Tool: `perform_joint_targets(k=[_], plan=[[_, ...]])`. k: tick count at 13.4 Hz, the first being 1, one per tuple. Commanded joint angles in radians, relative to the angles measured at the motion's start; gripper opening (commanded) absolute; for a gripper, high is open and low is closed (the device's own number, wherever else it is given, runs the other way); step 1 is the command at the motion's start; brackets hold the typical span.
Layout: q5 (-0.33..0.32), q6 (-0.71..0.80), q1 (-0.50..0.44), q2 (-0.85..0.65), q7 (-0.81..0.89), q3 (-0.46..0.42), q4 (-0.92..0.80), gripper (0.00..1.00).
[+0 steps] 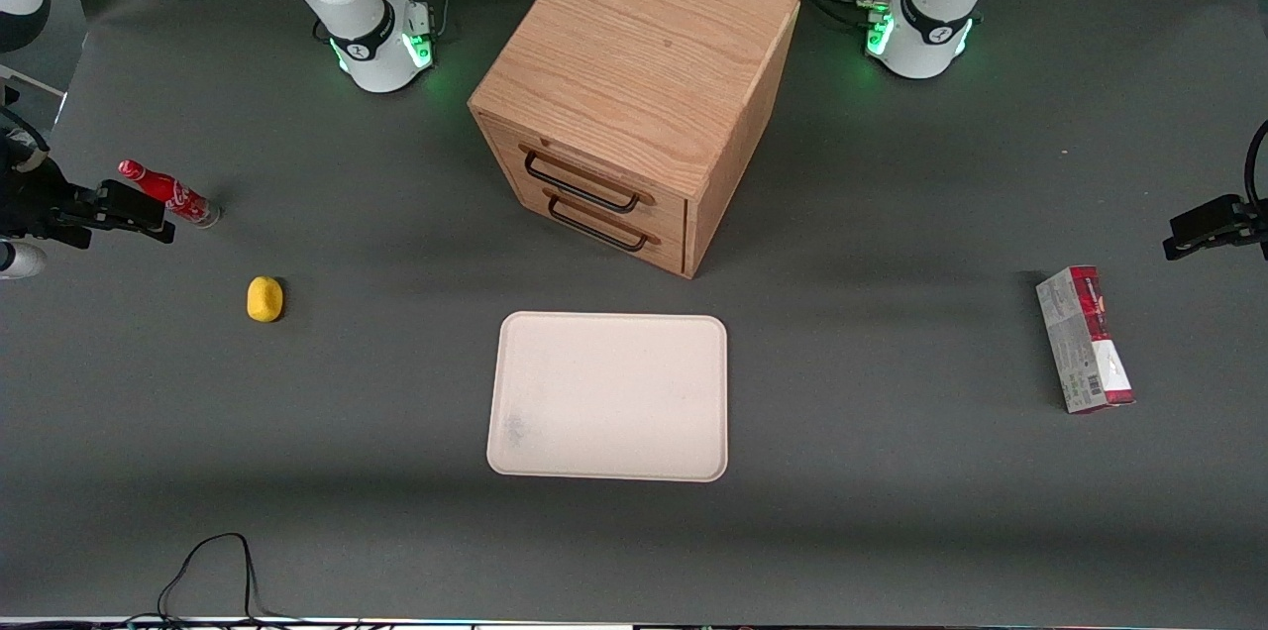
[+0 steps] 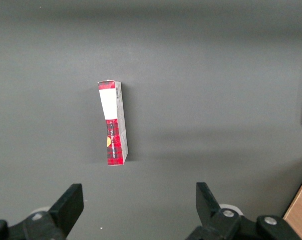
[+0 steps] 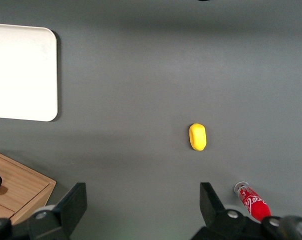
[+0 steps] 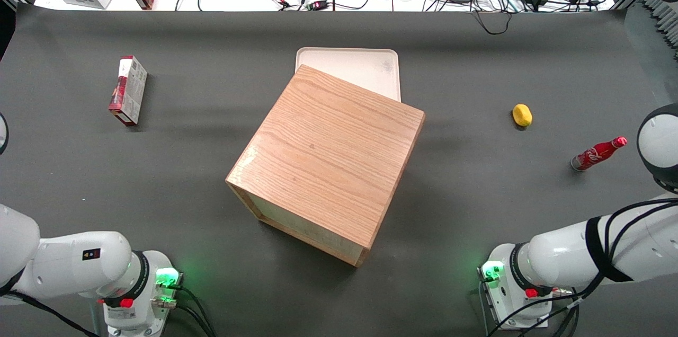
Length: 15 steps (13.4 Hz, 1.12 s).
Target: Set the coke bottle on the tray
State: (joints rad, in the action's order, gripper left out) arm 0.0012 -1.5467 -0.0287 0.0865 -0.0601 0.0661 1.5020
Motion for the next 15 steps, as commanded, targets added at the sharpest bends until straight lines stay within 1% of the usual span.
perform_joint_targets(k=[1,7,9,15], plan=[[0.014,0.023,0.009,0.003,-0.018,-0.003,-0.022,1.00],[0.016,0.023,0.010,0.003,-0.004,-0.003,-0.017,1.00],[-0.016,0.023,0.013,0.009,-0.040,-0.003,-0.028,1.00],[-0.017,0.023,0.012,0.009,-0.037,-0.005,-0.026,1.00]])
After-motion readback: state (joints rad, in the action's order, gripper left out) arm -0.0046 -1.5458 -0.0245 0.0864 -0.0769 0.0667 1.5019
